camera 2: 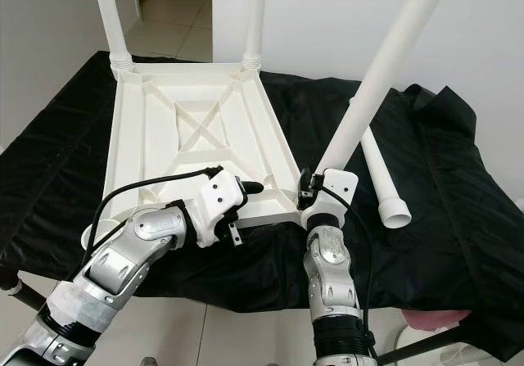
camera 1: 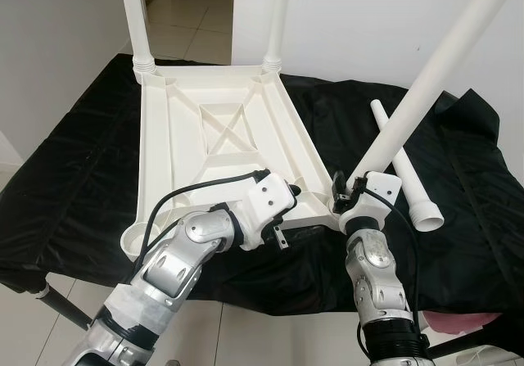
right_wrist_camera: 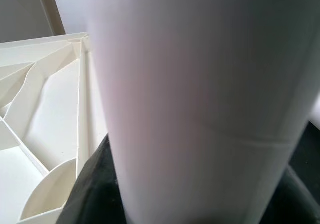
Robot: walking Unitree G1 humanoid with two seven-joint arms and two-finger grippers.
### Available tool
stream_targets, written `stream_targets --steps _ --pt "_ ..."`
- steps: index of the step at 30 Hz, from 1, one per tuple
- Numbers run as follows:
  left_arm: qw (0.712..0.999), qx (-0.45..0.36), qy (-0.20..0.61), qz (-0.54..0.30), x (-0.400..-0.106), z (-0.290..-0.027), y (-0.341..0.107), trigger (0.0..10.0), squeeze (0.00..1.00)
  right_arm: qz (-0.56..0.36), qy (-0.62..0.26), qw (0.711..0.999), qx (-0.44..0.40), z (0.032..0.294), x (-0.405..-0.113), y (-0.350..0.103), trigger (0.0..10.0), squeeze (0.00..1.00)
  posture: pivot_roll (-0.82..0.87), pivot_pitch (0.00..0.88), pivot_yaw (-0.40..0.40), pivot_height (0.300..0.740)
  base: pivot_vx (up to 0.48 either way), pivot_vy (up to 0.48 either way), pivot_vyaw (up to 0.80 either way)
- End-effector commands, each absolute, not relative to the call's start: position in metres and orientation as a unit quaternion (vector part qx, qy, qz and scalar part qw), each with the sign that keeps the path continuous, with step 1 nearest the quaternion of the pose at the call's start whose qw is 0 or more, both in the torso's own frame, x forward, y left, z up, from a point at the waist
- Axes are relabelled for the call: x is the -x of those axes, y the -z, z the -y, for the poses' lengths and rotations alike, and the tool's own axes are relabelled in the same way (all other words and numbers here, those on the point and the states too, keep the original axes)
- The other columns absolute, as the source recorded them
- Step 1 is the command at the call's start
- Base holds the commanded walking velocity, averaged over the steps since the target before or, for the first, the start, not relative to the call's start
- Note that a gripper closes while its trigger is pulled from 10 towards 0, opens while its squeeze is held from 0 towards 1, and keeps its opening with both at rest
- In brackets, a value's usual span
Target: Building children table
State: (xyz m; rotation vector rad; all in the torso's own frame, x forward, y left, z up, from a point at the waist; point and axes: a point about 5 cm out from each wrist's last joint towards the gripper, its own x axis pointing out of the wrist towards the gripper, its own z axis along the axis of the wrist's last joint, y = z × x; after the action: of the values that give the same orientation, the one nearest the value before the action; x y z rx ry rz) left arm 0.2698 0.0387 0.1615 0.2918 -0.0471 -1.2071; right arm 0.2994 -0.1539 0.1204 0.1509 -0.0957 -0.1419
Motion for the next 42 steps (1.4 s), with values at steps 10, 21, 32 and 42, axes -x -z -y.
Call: stream_targets --steps 10,21,32,42 --pt "0.808 -0.139 0.573 0.025 -0.268 -0.036 -0.161 10.0 0.0 0.054 0.064 0.993 -0.086 0.169 -0.294 -0.12 10.0 1.0 0.03 0.0 -0.094 0.74 0.0 0.0 0.0" --pt "0.812 -0.14 0.566 0.023 -0.267 -0.039 -0.159 10.0 0.0 0.056 -0.078 0.993 -0.071 0.171 -0.299 -0.122 10.0 0.0 0.04 0.0 -0.102 0.74 0.0 0.0 0.0" --pt "0.806 -0.149 0.573 0.031 -0.268 -0.034 -0.159 10.0 0.0 0.042 -0.229 0.973 -0.009 0.178 -0.311 -0.124 10.0 0.0 0.03 0.0 -0.092 0.74 0.0 0.0 0.0" --pt "0.802 -0.149 0.577 0.033 -0.268 -0.031 -0.16 10.0 0.0 0.02 -0.255 0.967 -0.007 0.182 -0.309 -0.111 0.0 0.0 0.02 0.0 -0.078 0.74 0.0 0.0 0.0"
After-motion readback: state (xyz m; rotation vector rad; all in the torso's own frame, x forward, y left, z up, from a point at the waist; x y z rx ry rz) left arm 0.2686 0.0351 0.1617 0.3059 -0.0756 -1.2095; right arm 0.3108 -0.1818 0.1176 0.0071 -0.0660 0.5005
